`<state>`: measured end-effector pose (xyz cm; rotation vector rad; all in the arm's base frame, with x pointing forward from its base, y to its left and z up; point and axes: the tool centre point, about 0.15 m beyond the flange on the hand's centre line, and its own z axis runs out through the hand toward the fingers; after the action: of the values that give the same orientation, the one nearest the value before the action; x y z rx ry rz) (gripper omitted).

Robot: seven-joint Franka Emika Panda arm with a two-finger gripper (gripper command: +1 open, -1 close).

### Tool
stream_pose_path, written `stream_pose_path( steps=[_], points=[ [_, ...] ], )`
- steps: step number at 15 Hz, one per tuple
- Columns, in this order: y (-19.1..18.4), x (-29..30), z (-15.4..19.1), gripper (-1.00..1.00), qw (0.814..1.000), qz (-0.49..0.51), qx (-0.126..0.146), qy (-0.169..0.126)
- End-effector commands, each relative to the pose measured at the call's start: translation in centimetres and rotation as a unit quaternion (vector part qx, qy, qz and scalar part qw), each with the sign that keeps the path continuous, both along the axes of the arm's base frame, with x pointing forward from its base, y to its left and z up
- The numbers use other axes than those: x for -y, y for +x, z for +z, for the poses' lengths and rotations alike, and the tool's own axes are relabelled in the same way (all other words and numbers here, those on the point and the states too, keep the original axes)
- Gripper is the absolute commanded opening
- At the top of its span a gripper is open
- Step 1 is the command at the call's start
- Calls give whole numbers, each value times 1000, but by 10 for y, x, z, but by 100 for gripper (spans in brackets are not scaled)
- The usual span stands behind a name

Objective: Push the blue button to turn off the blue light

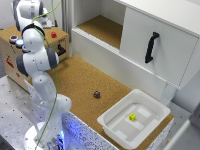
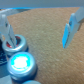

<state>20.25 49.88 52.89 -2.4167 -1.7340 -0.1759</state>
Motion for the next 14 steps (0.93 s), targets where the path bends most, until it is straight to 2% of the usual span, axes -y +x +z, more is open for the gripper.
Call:
stream_pose_path(
  steps=[1,4,7,11,14],
  points=[
    [-47,-38,-7,-100,994,57,37,-82],
    [-64,-37,-14,-100,992,73,41,-93],
    [-59,-43,-19,-100,992,51,48,-104],
    [-35,-46,-38,-100,991,4,33,-130],
    [-27,-54,-54,-100,993,-11,11,-121]
  ],
)
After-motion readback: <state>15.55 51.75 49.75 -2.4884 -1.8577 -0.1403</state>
